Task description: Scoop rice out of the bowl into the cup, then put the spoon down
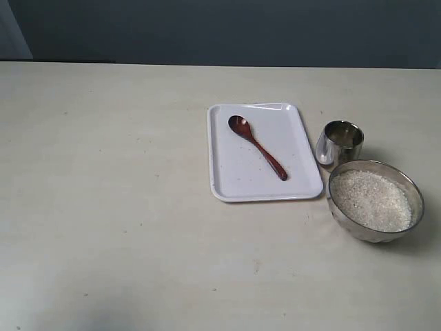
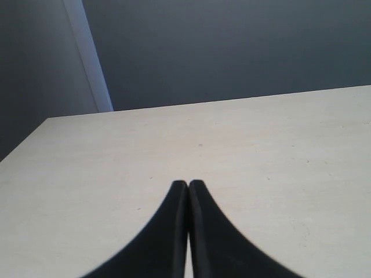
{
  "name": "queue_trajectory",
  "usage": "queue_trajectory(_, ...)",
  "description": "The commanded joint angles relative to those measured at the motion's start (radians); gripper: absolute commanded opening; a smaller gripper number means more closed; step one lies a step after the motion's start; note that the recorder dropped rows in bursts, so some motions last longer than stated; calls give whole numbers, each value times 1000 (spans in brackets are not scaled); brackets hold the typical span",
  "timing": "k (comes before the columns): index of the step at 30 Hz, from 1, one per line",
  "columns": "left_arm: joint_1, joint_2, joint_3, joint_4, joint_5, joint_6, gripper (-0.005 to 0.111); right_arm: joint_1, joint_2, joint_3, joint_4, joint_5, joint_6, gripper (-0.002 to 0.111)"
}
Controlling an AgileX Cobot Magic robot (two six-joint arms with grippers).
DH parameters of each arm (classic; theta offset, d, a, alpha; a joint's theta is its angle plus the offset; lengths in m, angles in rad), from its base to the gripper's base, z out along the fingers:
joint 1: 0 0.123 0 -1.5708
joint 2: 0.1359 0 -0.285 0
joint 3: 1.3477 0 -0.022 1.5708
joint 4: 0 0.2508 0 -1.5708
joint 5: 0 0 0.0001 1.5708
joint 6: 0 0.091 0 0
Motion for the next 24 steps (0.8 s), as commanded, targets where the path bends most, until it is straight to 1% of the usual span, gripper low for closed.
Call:
queue_trajectory(1,0,-5,-3,-3,-4,-5,0,-13,-8,47,32,-34,-30,-1)
queue_trajectory(4,0,-5,-3,-3,-4,-5,0,-13,-8,62,73,-48,-74,-1)
queue_trajectory(9,0,-5,-3,-3,-4,-5,0,-13,-8,62,82,-58,-135,-1)
queue_trajectory(24,0,-5,-3,-3,-7,-5,0,-13,-8,62,98,-62,-157,-1)
